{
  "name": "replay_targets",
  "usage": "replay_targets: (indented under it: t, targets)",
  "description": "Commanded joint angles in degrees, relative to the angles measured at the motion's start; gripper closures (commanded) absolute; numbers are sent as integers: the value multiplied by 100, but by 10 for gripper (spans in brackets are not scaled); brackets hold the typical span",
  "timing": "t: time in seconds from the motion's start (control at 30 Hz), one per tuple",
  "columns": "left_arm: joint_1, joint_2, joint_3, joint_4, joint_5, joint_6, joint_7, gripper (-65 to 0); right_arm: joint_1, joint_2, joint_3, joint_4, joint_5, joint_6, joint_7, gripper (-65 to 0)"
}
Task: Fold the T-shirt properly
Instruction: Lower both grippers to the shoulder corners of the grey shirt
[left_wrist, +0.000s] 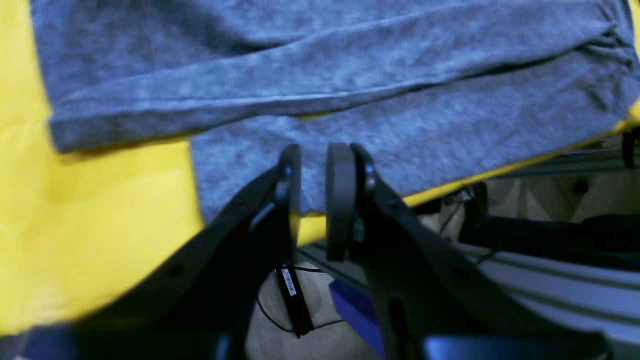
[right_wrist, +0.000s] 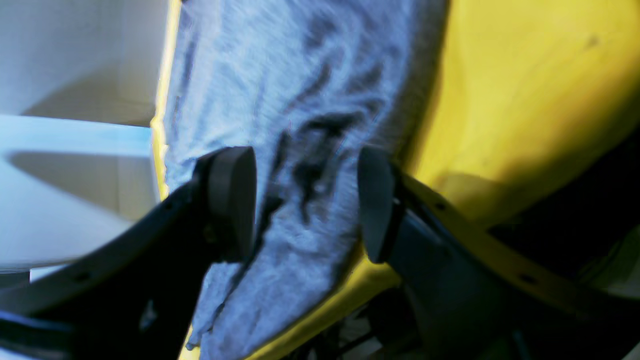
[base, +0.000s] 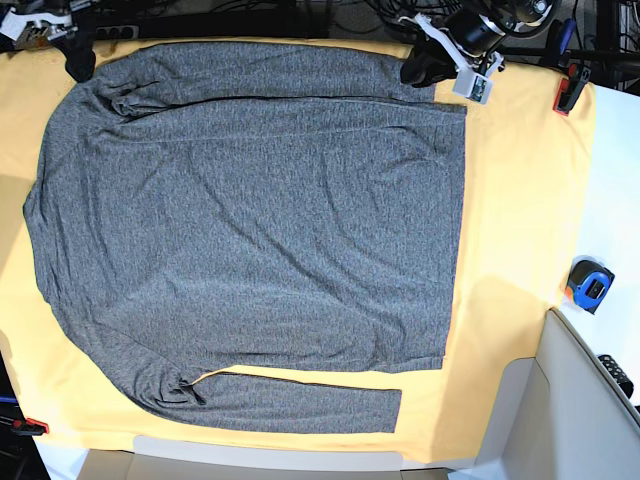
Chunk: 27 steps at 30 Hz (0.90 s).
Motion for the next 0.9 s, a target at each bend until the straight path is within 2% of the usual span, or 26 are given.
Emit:
replay_targets:
  t: [0.0, 0.2, 0.57, 0.87]
  targets:
    - [46, -30, -26, 79, -40, -17, -109, -95, -54, 39, 0, -82, 66, 51, 55, -325]
    - [46, -39, -35, 44, -40, -17, -109, -95, 42, 39, -26, -574, 4, 51, 28, -325]
    - [37, -30, -17, 44, -40, -17, -109, -95, 130, 39, -35, -601, -5, 51, 28, -325]
    - [37, -30, -26, 44, -40, -17, -109, -95, 183, 39, -650, -601, -198, 51, 63, -325]
